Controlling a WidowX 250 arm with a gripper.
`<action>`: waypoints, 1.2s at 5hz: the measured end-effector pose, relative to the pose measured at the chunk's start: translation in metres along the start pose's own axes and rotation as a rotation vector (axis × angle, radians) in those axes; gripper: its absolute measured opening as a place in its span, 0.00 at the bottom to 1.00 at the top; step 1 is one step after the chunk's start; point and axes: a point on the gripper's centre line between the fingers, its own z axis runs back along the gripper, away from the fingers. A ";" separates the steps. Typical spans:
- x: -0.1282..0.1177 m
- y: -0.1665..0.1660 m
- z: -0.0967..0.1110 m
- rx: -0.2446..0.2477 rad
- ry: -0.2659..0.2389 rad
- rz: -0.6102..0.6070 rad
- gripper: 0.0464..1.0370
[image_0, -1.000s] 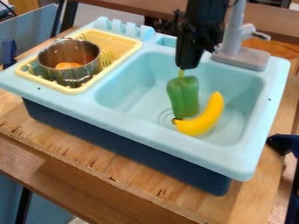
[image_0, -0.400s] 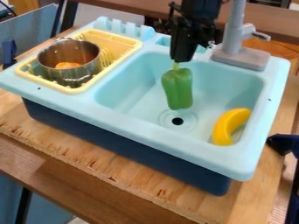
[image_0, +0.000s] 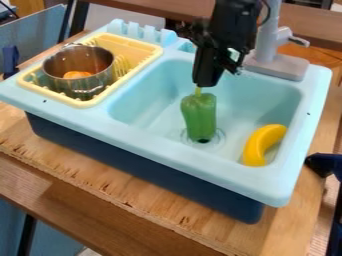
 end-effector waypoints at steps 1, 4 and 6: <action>0.002 -0.003 -0.001 0.009 0.002 -0.011 0.03; -0.007 -0.003 0.030 -0.061 -0.099 0.078 0.74; -0.044 0.009 0.076 -0.058 -0.192 0.156 0.96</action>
